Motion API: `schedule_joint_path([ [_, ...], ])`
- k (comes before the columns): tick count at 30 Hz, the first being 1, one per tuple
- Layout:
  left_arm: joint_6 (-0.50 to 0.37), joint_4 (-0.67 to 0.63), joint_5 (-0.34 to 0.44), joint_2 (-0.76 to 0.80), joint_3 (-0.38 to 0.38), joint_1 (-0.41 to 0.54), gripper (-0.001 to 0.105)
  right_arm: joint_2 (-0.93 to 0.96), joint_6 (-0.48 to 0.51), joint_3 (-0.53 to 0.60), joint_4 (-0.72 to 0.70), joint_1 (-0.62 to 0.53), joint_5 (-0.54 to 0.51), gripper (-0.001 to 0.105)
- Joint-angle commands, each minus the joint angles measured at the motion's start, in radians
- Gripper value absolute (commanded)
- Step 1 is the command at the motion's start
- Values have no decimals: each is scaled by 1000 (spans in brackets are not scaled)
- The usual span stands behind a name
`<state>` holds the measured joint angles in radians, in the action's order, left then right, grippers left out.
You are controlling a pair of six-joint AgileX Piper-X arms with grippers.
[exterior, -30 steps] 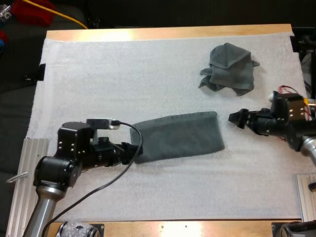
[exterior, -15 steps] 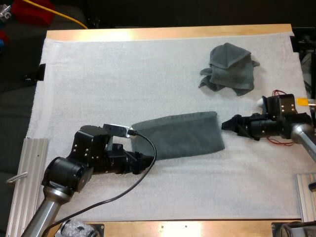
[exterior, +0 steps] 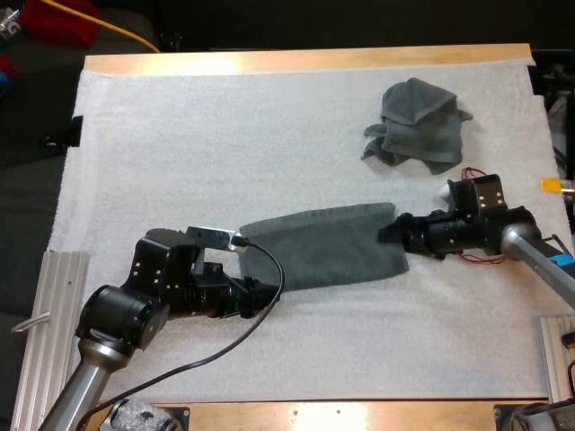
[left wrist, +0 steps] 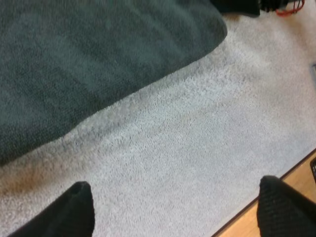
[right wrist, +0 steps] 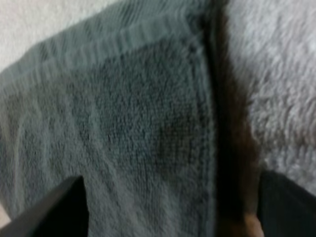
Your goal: Pick towel from pile, fold and stack
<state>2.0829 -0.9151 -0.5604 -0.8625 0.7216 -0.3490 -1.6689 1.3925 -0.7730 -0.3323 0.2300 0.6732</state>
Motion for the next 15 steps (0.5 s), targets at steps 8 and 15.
schedule_joint_path([
  [8,5,-1,1,7,6,-5,67,-44,-28,-5,7,96,44,71],
  [15,5,-1,-21,7,6,-5,67,-44,-48,-5,5,112,42,36],
])
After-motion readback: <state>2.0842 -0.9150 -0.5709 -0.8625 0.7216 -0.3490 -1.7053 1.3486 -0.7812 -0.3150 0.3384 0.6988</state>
